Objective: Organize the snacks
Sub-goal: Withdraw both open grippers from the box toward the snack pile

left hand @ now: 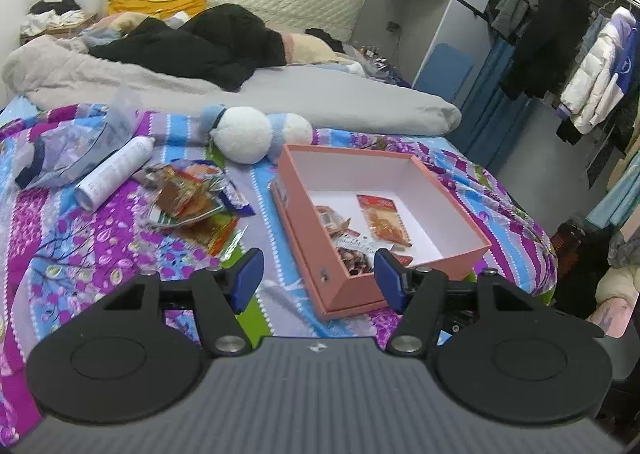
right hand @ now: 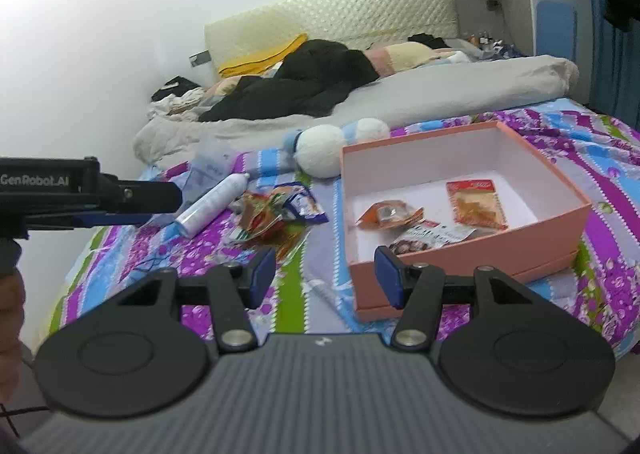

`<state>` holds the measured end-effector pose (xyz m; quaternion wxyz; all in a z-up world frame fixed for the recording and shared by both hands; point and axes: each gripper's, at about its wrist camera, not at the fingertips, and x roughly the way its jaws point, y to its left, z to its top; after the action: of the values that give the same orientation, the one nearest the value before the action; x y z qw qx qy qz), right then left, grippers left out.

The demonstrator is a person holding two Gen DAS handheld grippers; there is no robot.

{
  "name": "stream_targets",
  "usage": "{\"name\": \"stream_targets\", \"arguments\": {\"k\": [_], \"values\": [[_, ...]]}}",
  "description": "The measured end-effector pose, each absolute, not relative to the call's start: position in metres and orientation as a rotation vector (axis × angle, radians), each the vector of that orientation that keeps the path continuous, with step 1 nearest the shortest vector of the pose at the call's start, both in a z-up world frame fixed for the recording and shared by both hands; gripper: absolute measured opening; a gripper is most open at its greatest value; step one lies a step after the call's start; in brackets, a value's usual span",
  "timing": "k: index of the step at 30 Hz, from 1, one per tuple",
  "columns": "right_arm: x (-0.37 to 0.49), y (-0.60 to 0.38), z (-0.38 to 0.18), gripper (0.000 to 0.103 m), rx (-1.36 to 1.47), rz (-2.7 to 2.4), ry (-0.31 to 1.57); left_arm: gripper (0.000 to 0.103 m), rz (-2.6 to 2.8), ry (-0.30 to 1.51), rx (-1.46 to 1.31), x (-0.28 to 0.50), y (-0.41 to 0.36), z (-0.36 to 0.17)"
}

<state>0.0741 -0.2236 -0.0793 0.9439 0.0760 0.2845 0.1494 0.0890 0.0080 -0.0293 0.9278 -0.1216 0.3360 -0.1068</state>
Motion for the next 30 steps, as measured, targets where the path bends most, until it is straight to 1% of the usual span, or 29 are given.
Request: {"name": "stream_targets", "arguments": {"k": [13, 23, 25, 26, 27, 30], "values": [[0.089, -0.193, -0.096, 0.057, 0.125, 0.379, 0.626, 0.067, -0.135, 0.718, -0.297, 0.099, 0.042, -0.048], [0.116, -0.174, -0.109, 0.057, 0.082, 0.399, 0.644, 0.067, -0.09, 0.773, -0.307, 0.137, 0.064, -0.072], [0.124, -0.169, -0.112, 0.065, 0.077, 0.414, 0.654, 0.067, -0.074, 0.783, -0.313, 0.146, 0.07, -0.078], [0.128, -0.168, -0.115, 0.076, 0.079, 0.422, 0.661, 0.067, -0.066, 0.788, -0.317, 0.149, 0.073, -0.081], [0.132, -0.166, -0.117, 0.084, 0.081, 0.426, 0.663, 0.067, -0.059, 0.793, -0.323, 0.154, 0.076, -0.084], [0.145, -0.159, -0.125, 0.085, 0.053, 0.427, 0.663, 0.067, -0.034, 0.807, -0.346, 0.167, 0.086, -0.095]]}}
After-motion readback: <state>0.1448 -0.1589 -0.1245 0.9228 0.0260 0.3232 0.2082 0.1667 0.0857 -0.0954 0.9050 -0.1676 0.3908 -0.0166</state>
